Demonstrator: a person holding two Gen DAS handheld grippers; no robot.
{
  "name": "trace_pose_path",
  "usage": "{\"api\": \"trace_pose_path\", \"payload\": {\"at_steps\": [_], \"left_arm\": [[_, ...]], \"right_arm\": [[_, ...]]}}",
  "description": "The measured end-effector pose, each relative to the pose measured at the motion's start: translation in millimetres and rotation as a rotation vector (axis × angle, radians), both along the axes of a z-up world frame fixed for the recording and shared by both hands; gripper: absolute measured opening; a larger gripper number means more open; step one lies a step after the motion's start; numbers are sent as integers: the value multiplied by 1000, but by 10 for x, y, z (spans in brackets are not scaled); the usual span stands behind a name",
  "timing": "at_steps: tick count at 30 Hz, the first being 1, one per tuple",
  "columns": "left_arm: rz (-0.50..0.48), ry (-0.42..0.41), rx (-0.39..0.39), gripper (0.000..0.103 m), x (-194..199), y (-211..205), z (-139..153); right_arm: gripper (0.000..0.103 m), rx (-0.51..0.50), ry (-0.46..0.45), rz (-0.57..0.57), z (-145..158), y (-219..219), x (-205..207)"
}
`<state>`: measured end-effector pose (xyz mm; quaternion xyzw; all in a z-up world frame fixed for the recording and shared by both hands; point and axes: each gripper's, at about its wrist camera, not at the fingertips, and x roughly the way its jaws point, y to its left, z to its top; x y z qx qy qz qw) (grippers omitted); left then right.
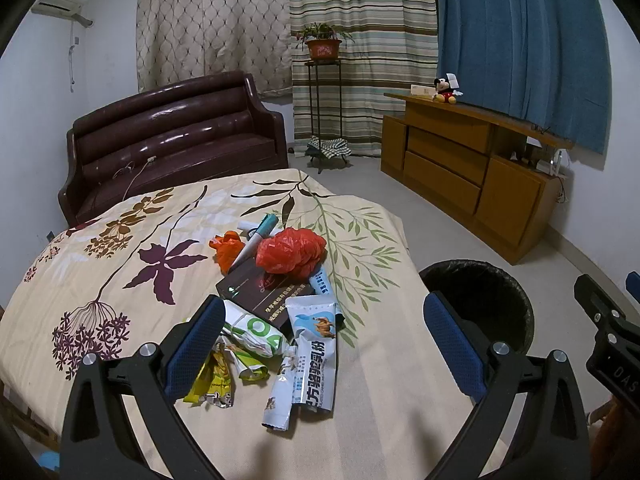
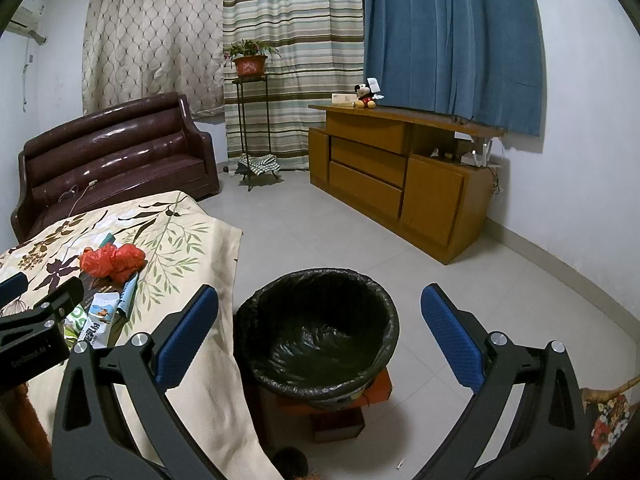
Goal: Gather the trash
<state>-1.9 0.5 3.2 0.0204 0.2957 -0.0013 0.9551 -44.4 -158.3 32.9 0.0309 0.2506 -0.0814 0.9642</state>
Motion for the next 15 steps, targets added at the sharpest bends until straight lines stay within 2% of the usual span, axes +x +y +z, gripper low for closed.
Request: {"api": "trace_pose_path", "payload": {"at_steps": [15], "left_arm": [[-2,2,-1,97,0,-3,-9]], "right_arm": [[99,2,5,2,-22,-8,2]]}}
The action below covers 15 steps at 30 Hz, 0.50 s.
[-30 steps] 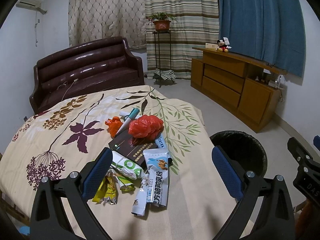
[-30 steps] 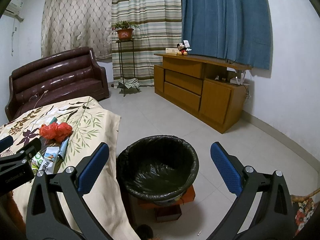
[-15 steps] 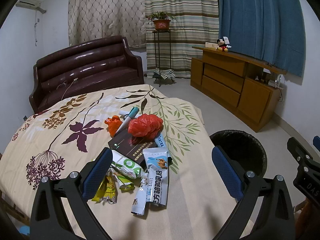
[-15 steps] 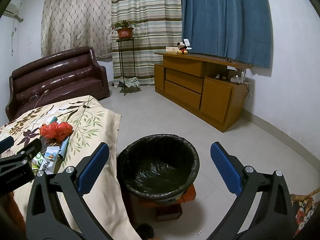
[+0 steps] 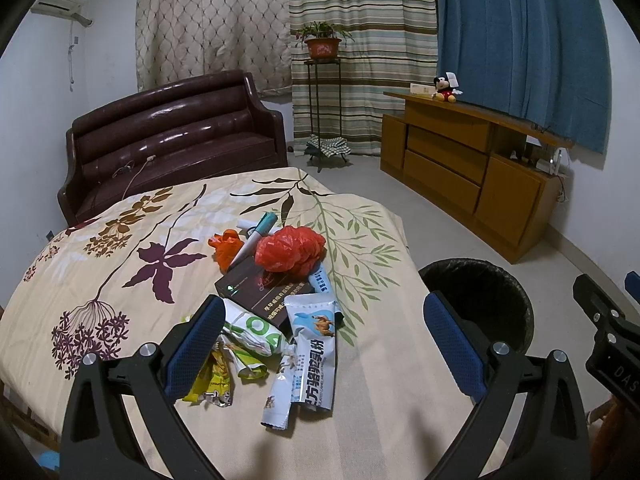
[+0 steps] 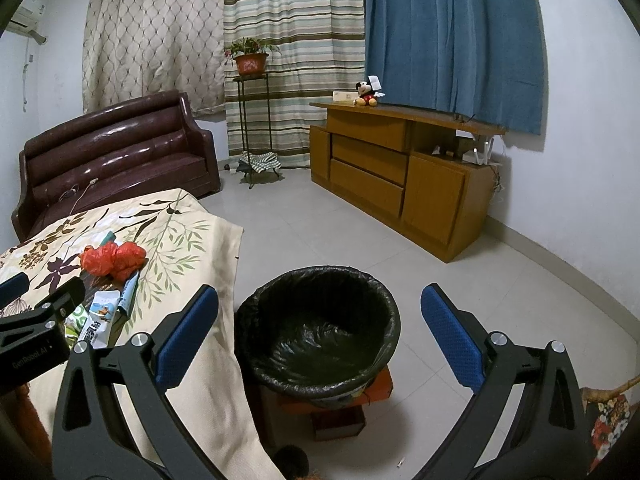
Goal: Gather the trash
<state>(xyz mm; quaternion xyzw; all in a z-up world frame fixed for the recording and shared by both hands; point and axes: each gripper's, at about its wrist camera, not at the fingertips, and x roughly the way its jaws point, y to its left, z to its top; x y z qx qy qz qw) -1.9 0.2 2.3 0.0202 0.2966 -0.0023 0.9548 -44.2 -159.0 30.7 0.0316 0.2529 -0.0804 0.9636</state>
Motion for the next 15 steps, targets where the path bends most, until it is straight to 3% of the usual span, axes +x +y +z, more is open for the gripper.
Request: {"api": "trace_pose_path", "payload": {"at_steps": [15], "left_arm": [[2,2,-1,97,5,-4,-7]], "right_arm": [[99,1,4,0,8,0,15]]}}
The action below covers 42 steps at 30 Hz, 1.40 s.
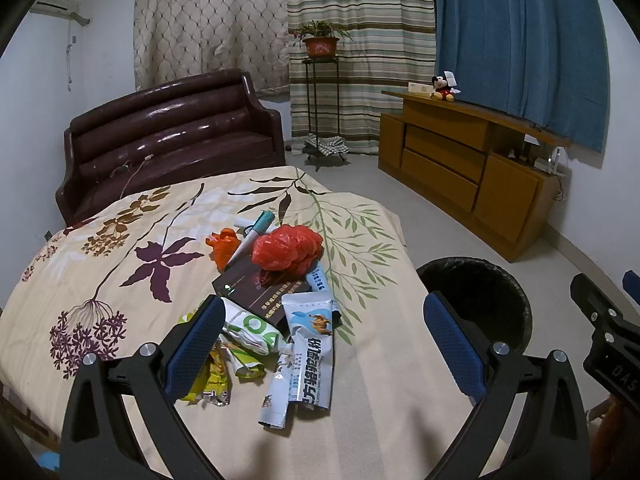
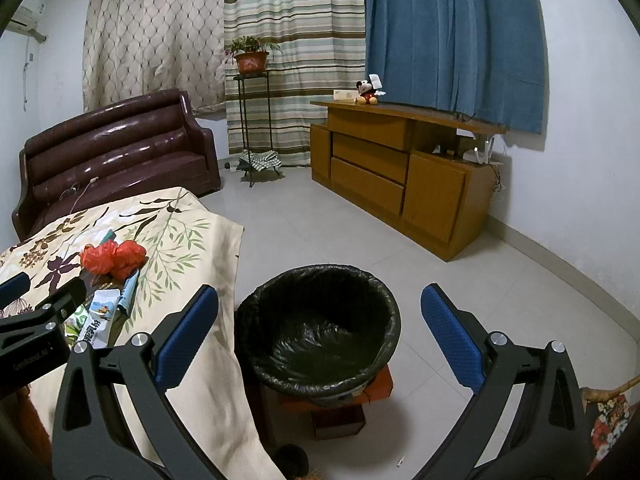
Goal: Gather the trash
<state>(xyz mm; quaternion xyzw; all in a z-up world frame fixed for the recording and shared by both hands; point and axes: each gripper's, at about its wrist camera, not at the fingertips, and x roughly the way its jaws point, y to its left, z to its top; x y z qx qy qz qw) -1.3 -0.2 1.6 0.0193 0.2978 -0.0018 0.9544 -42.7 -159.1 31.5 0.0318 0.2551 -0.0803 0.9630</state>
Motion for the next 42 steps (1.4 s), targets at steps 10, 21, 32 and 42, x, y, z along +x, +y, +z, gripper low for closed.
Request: {"api": "trace_pose_path", "payload": {"at_steps": [10,21,32,42], "left_arm": [[-5,11,2,97,-25,-41,-52],[18,37,5,97,-42,266,-52],[91,73,45,96,-141,895,-132],[79,130,41,91,-73,1050,-297]], "right_arm": [[99,-5,7,1,-161,27,-25],[99,11,53,61,-327,333,113],[80,23,107,166,-255,703,203],[80,19,154,204,-323,828,296]]}}
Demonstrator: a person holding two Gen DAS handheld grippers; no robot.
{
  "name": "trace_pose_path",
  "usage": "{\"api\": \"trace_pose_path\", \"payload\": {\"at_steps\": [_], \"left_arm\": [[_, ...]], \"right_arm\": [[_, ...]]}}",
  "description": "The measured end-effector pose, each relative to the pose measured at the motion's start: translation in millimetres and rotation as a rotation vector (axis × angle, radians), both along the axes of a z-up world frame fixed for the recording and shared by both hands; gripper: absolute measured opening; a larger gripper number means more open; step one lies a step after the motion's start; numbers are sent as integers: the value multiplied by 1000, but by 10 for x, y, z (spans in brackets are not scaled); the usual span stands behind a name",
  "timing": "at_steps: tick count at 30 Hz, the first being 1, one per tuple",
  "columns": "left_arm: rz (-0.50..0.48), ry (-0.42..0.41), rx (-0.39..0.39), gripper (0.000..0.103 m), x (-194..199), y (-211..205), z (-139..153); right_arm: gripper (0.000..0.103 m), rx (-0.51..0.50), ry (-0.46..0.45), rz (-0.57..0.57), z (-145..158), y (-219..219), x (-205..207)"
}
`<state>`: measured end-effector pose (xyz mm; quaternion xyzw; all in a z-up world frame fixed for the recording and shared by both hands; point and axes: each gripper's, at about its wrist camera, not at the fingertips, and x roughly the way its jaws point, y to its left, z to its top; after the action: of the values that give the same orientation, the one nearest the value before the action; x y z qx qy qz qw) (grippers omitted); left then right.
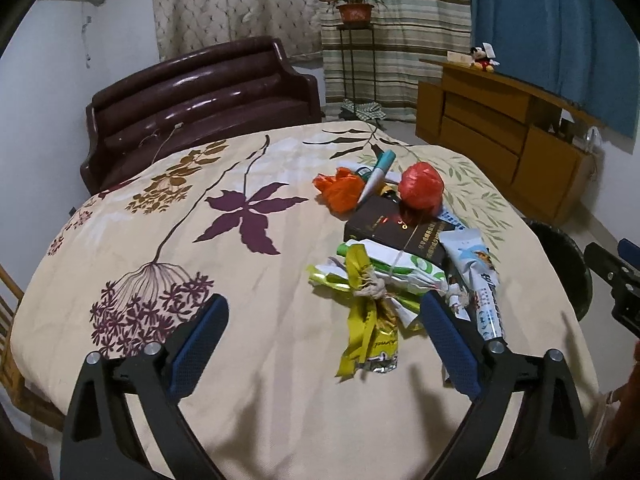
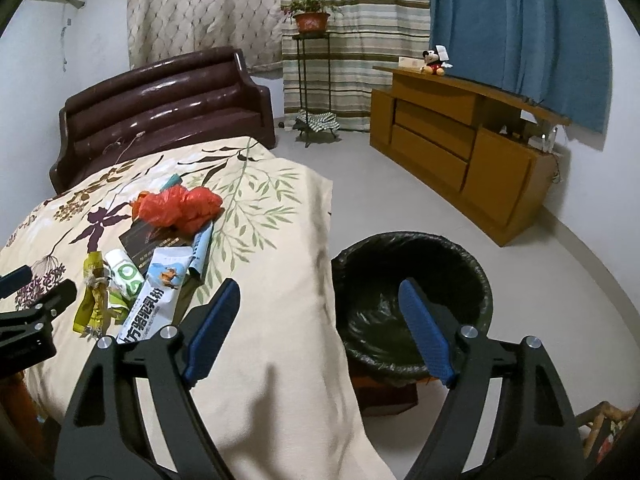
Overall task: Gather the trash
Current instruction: 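Grasp yellow wrapper bundle with left tool while right tool grasps white-blue packet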
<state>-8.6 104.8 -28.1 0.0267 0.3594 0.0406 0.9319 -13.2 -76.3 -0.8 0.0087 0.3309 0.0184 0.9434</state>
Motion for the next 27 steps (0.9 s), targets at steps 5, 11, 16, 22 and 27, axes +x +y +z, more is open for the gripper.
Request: {"api": "trace_pose_path", "payload": {"at_steps": [5,11,16,22,27], "left_arm": [[-7,50,-25,71,161,-13,-114],[-33,89,-37,65,245,-76,-230],[-79,111,-118,36,230,11,-278],[-82,121,-110,31,162,55,-285],[-72,124,-112,32,178,80,-296]], "right_arm": [[80,-5,10,-3,-40,-2,43],[80,-7,23,-2,-99,15,93],[80,-6,30,6,-133,44,100],[80,-10,37,21,-135,85,105],[79,-15,38,32,-131,148,115]]}}
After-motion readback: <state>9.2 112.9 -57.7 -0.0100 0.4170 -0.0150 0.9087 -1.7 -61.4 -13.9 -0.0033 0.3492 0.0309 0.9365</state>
